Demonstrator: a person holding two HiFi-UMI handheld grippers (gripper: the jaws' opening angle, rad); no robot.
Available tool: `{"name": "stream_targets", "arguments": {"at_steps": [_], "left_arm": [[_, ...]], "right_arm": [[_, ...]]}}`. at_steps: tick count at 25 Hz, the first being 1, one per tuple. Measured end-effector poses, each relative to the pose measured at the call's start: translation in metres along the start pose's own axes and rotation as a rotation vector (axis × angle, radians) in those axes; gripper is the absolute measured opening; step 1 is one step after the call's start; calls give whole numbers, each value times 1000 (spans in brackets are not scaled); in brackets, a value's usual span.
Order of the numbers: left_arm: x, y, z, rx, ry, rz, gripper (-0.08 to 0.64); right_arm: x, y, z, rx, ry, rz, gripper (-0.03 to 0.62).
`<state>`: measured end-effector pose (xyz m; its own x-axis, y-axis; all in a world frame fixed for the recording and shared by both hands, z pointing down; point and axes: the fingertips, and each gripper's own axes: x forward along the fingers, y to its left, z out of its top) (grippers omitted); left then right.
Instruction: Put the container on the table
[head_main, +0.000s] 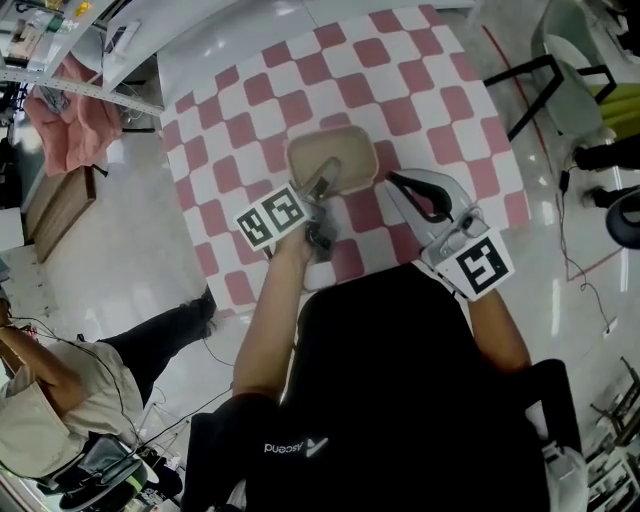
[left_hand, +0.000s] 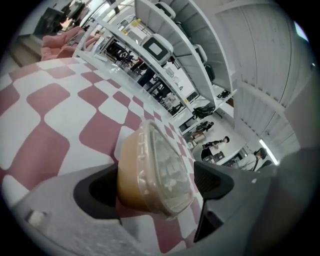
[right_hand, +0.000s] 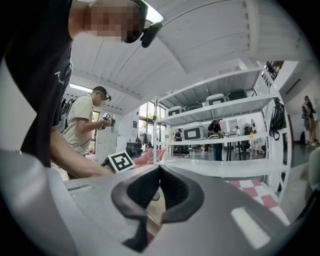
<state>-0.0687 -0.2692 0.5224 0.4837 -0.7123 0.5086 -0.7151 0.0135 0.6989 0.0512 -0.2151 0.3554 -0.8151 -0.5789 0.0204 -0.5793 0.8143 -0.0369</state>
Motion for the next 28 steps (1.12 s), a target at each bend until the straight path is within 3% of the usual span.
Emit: {"name": "stream_targets", "arguments": {"at_steps": [9, 15, 18, 22, 24, 27, 28], "left_arm": [[-12, 13, 3, 108, 30, 107, 500], [-31, 12, 18, 188, -34, 124, 499], [-48, -9, 35, 272, -126, 75, 495], [-74, -55, 50, 391, -267, -78, 484], [-89, -76, 53, 472, -319, -141, 412], [-108, -99, 54, 607, -380, -188, 176], [-114, -106, 53, 653, -395, -193, 134]], "right_arm": [[9, 2, -3, 6, 5, 0, 3], [17, 8, -4, 5, 1, 13, 3], [20, 13, -1, 11, -4, 21, 3], [22, 18, 3, 38, -18, 29, 3], [22, 20, 4, 33, -26, 39, 3], [22, 27, 10, 26, -40, 52, 3], [22, 30, 12, 25, -45, 55, 3]]}}
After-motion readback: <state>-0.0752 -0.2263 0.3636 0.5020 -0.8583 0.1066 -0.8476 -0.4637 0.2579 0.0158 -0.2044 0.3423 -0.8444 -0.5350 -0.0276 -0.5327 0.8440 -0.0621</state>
